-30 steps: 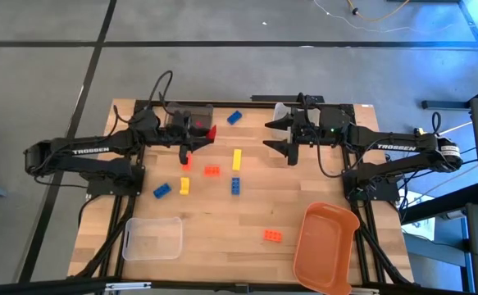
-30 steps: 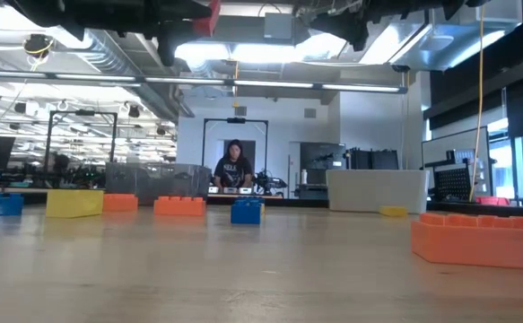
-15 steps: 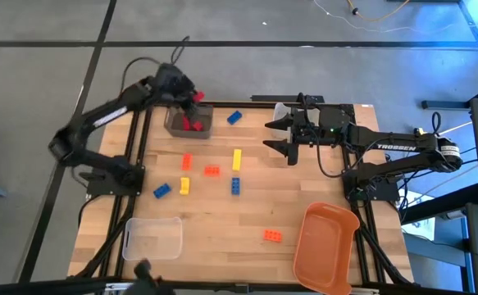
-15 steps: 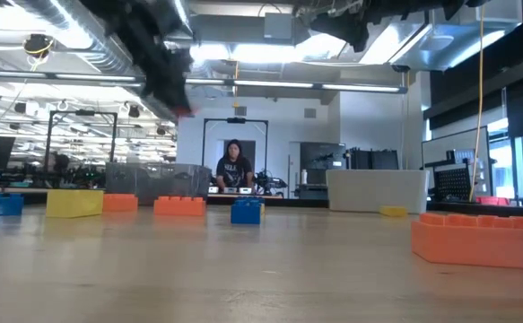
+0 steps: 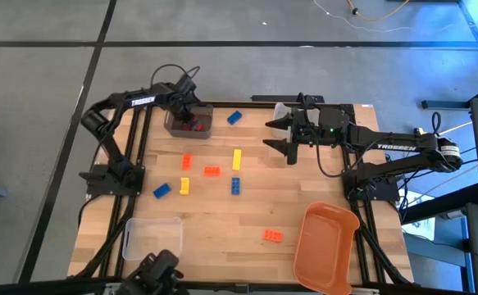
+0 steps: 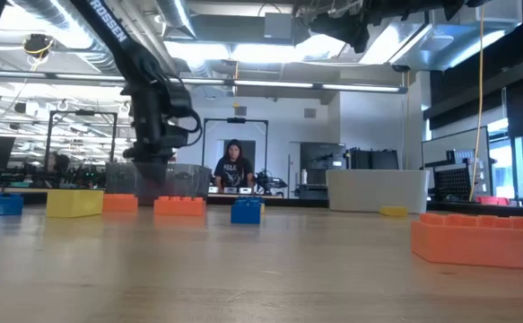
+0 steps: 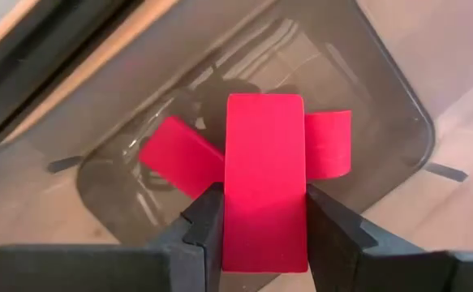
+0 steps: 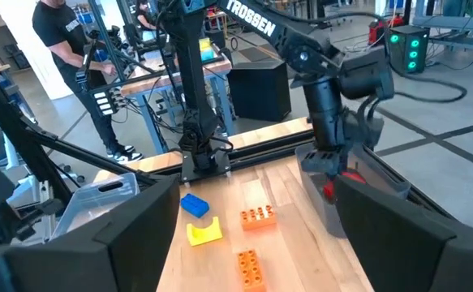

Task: Sort & place blocks by color
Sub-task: Put the red block into the black bin, then put the top right yellow block into the gray bin

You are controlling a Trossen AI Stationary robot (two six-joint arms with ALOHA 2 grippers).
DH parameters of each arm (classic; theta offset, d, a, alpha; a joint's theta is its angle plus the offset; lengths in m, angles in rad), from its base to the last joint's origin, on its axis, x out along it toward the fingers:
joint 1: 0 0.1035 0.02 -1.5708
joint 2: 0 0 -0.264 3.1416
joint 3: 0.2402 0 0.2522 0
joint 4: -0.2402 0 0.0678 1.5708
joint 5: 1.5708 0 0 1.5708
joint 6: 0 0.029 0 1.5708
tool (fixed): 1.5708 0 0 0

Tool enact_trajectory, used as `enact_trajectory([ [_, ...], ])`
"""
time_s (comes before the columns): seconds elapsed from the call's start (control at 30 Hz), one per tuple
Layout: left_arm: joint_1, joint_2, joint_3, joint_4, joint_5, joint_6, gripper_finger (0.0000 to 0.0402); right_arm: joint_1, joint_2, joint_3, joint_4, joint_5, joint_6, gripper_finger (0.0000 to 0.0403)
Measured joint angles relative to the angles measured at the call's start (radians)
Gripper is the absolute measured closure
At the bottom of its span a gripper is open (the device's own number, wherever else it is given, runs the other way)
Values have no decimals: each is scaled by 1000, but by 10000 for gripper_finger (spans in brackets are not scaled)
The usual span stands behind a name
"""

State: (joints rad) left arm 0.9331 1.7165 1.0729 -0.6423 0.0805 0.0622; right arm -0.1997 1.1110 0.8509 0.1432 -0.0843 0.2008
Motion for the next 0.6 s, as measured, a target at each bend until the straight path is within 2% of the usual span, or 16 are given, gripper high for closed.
enact_trajectory([
  [0.13, 2, 7, 0, 15, -21, 0, 283, 0, 0, 0, 0, 5, 0, 76],
  [0.17, 2, 7, 0, 19, -37, 0, 271, 0, 0, 0, 0, 5, 0, 76],
  [0.37, 2, 3, 56, -40, -51, -1, 134, 0, 0, 0, 0, 5, 0, 76],
  [0.5, 3, 3, 155, -141, 21, -4, 85, 0, 0, 0, 0, 5, 0, 76],
  [0.6, 3, -28, 212, -168, 161, -45, 76, 0, 0, 0, 1, 5, 0, 76],
])
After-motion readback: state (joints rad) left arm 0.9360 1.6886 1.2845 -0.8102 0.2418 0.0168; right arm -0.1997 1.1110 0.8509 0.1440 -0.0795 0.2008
